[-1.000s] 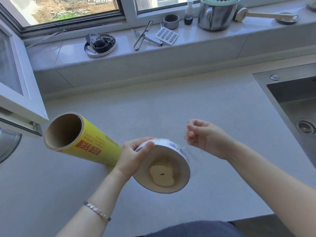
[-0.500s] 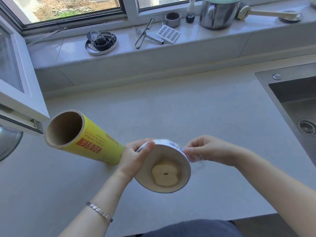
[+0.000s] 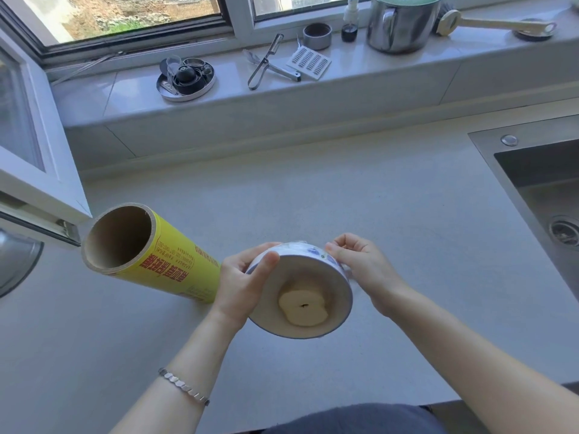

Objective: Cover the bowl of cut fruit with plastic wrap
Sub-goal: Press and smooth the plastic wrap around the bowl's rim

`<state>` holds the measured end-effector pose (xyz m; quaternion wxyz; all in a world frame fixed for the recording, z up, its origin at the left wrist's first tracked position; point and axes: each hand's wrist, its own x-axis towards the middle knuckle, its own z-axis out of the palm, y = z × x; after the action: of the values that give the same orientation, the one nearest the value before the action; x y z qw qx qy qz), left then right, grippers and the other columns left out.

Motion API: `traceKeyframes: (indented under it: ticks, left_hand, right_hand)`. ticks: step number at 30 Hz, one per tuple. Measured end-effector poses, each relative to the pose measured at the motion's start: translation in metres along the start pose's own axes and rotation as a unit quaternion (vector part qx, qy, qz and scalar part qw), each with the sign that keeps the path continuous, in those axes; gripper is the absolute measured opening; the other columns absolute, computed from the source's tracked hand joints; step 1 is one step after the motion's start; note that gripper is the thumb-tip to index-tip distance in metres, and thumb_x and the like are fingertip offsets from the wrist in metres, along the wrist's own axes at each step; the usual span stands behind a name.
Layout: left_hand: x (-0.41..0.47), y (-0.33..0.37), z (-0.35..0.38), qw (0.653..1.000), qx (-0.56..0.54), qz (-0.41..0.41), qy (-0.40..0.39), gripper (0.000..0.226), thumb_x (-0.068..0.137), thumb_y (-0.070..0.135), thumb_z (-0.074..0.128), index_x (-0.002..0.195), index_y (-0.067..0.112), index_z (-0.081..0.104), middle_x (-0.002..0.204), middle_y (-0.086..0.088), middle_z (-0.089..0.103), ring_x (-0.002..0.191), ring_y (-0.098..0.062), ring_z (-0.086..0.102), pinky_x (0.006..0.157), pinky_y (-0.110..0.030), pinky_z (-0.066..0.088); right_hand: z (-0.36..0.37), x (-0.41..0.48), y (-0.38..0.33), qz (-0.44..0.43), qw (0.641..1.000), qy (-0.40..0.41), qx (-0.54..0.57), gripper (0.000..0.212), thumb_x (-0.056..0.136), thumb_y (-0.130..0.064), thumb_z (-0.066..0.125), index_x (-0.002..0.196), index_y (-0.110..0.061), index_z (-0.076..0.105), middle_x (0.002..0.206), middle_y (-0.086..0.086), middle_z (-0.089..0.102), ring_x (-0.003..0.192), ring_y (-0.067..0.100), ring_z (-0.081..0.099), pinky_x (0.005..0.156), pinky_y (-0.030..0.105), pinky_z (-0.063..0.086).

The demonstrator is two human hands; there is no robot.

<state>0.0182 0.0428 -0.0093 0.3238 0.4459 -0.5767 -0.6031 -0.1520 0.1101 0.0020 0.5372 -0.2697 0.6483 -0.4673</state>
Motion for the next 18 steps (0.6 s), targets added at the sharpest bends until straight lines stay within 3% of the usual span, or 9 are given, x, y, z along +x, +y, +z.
traceKeyframes:
  ticks: [6, 8, 10, 13, 15, 18]
  left_hand:
    - [-0.007, -0.004, 0.005, 1.000, -0.025, -0.008, 0.005, 0.036, 0.056, 0.051, 0.058, 0.076, 0.024, 0.071, 0.069, 0.016, 0.074, 0.069, 0.001, 0.065, 0.063, -0.014, 0.052]
    - [-0.009, -0.006, 0.005, 0.999, -0.030, -0.014, 0.014, 0.034, 0.056, 0.052, 0.057, 0.074, 0.027, 0.072, 0.068, 0.016, 0.074, 0.067, 0.001, 0.065, 0.061, -0.014, 0.051]
    - [-0.008, -0.007, 0.005, 0.999, -0.039, -0.024, 0.020, 0.033, 0.056, 0.054, 0.056, 0.068, 0.030, 0.075, 0.067, 0.015, 0.074, 0.067, 0.000, 0.065, 0.062, -0.016, 0.052]
    - [-0.005, -0.004, 0.004, 0.999, -0.031, -0.031, 0.022, 0.031, 0.057, 0.055, 0.057, 0.070, 0.033, 0.075, 0.068, 0.015, 0.074, 0.069, -0.005, 0.064, 0.068, -0.027, 0.051]
    - [-0.004, -0.001, 0.005, 0.999, -0.037, -0.030, 0.016, 0.033, 0.055, 0.056, 0.062, 0.072, 0.031, 0.076, 0.069, 0.012, 0.074, 0.074, -0.012, 0.064, 0.071, -0.033, 0.050]
    - [-0.002, 0.001, 0.004, 0.999, -0.040, -0.030, 0.009, 0.044, 0.049, 0.065, 0.069, 0.074, 0.029, 0.076, 0.073, 0.010, 0.075, 0.079, -0.020, 0.063, 0.071, -0.033, 0.051]
  right_hand:
    - [-0.002, -0.002, 0.005, 0.058, 0.997, 0.042, 0.020, 0.017, 0.082, -0.019, 0.065, 0.067, -0.015, 0.057, 0.058, -0.006, 0.063, 0.050, 0.004, 0.058, 0.045, 0.013, 0.044]
    - [-0.010, -0.002, 0.000, -0.012, 0.995, 0.101, -0.015, 0.013, 0.083, -0.014, 0.063, 0.073, -0.022, 0.062, 0.073, -0.007, 0.065, 0.069, 0.006, 0.061, 0.058, 0.010, 0.047]
    - [-0.015, -0.013, -0.009, -0.135, 0.983, 0.125, -0.021, 0.018, 0.089, -0.017, 0.054, 0.081, -0.030, 0.065, 0.088, -0.013, 0.067, 0.085, -0.004, 0.062, 0.073, 0.005, 0.045]
    - [-0.004, -0.031, -0.014, -0.250, 0.961, -0.046, -0.108, 0.024, 0.090, -0.041, 0.040, 0.104, -0.037, 0.059, 0.115, -0.020, 0.060, 0.112, -0.013, 0.052, 0.095, 0.005, 0.036]
    - [0.002, -0.030, -0.009, -0.225, 0.955, -0.117, -0.154, 0.034, 0.083, -0.053, 0.034, 0.112, -0.045, 0.051, 0.124, -0.027, 0.051, 0.122, -0.012, 0.044, 0.102, 0.008, 0.032]
    - [0.001, -0.018, -0.012, -0.149, 0.973, -0.142, -0.108, 0.055, 0.068, -0.080, 0.034, 0.110, -0.049, 0.054, 0.126, -0.020, 0.056, 0.119, -0.002, 0.050, 0.100, 0.021, 0.042]
